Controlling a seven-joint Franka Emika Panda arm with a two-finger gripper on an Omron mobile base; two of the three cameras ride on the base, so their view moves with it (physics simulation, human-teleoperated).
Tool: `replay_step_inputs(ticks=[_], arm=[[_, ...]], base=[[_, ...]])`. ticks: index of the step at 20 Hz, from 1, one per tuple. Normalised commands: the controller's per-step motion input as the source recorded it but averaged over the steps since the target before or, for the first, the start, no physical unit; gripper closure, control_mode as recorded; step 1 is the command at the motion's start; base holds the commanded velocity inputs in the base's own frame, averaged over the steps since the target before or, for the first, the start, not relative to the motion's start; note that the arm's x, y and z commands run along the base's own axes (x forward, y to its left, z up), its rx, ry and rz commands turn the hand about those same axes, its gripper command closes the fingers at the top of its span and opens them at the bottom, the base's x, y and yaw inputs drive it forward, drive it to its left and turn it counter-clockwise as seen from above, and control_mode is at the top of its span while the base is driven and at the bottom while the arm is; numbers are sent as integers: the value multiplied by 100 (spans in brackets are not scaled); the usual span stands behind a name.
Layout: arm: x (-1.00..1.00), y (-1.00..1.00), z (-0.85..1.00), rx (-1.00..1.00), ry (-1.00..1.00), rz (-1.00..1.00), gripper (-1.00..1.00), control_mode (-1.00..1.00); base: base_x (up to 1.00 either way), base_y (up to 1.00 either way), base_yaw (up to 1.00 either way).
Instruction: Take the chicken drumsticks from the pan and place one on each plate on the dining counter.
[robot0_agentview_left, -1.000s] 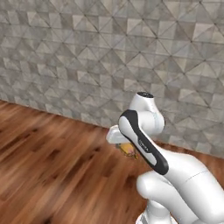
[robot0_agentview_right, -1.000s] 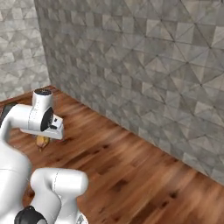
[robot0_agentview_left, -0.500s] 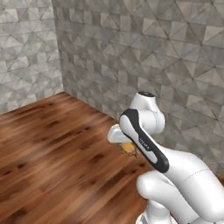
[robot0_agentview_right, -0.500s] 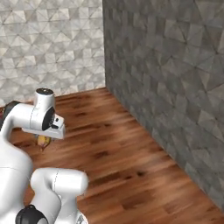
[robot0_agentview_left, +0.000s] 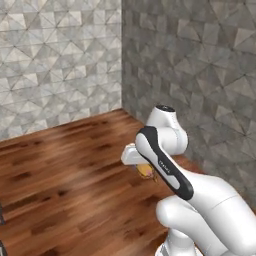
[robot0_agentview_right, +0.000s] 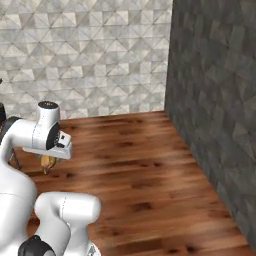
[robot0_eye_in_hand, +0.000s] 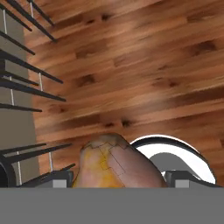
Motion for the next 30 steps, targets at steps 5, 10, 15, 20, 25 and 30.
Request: replay_step_inputs(ticks=[5, 10, 15, 20, 25, 30], arm=[[0, 0, 0, 0, 0, 0, 100, 100], [0, 0, 0, 0, 0, 0, 100, 100], [0, 0, 0, 0, 0, 0, 100, 100], [0, 0, 0, 0, 0, 0, 100, 100], [0, 0, 0, 0, 0, 0, 100, 100], [0, 0, 0, 0, 0, 0, 100, 100]], base=[[100, 1, 42], [100, 2, 45], [100, 3, 45], [100, 3, 52], [93, 5, 61], [74, 11, 73]])
